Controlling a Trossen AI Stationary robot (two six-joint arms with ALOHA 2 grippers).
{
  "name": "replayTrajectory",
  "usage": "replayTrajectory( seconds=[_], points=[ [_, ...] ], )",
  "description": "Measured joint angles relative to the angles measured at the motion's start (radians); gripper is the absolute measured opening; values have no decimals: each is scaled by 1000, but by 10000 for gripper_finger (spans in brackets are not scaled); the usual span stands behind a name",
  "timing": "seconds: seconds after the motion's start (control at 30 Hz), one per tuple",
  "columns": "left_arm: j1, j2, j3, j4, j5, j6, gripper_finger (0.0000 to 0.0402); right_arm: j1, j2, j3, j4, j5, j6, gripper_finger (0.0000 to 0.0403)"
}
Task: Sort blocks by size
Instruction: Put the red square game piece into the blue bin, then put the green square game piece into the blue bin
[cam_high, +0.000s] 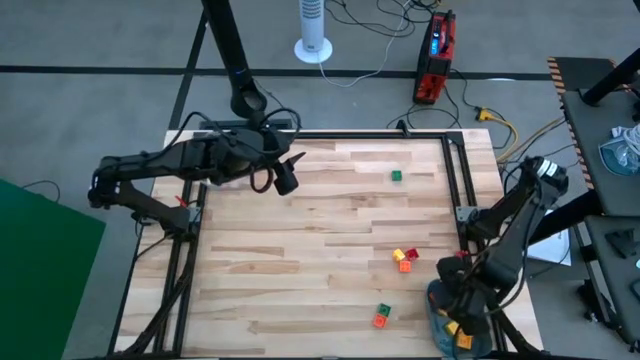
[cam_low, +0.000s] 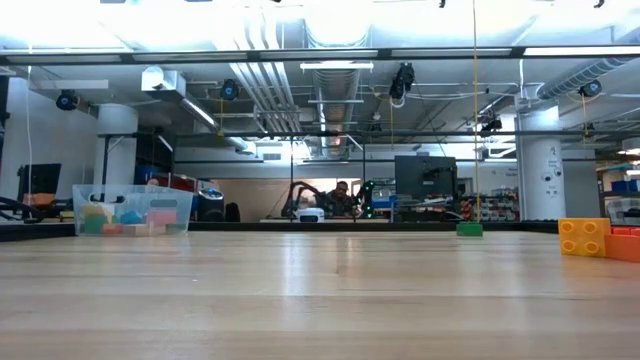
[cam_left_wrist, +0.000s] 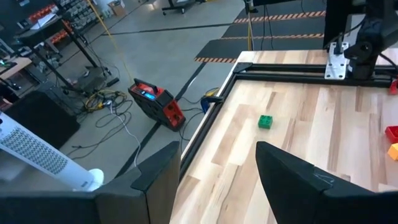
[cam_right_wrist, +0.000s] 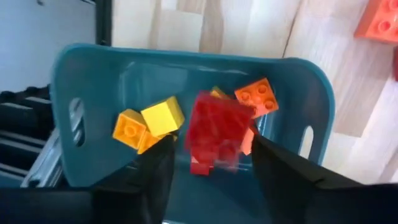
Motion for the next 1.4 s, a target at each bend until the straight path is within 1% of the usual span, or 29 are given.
replayTrajectory(
  seconds=[0.1, 0.23, 0.33, 0.4, 0.47, 0.57, 0.73, 0.87, 1.0, 1.1, 1.2, 1.23, 1.33, 1.4],
  points=[
    [0, 14, 0, 2, 0, 0, 196, 0, 24, 0, -1, 0, 8, 223],
    [0, 28, 2, 1, 0, 6, 196, -7, 35, 7, 1, 0, 43, 249],
    [0, 28, 3, 7, 0, 6, 196, -29, 25, 18, -18, 20, 111, 254],
    [0, 24, 3, 8, 0, 6, 196, -65, 16, 39, -72, 69, 193, 251],
    [0, 21, 3, 8, 0, 7, 196, -122, 6, 60, -124, 119, 241, 244],
    [0, 18, 4, 9, 0, 20, 196, -243, -8, 81, -142, 169, 247, 231],
    [0, 18, 4, 8, 0, 27, 196, -502, -12, 91, -122, 227, 278, 214],
    [0, 17, 4, 6, 1, 13, 196, -722, -12, 92, -94, 232, 277, 210],
    [0, 14, 4, 2, 1, 33, 196, -919, -11, 92, -20, 280, 244, 214],
    [0, 14, 4, -5, 1, 44, 196, -1037, -11, 92, 86, 321, 143, 216],
    [0, 14, 4, -18, 1, 45, 196, -1129, -11, 92, 226, 360, 48, 214],
    [0, 14, 4, -26, 1, 45, 196, -1156, -11, 92, 263, 377, 38, 213],
    [0, 14, 4, -35, 1, 45, 196, -1239, 1, 92, 325, 456, 86, 207],
    [0, 14, 4, -40, 1, 45, 196, -1303, 20, 92, 322, 461, 89, 204]
  ],
)
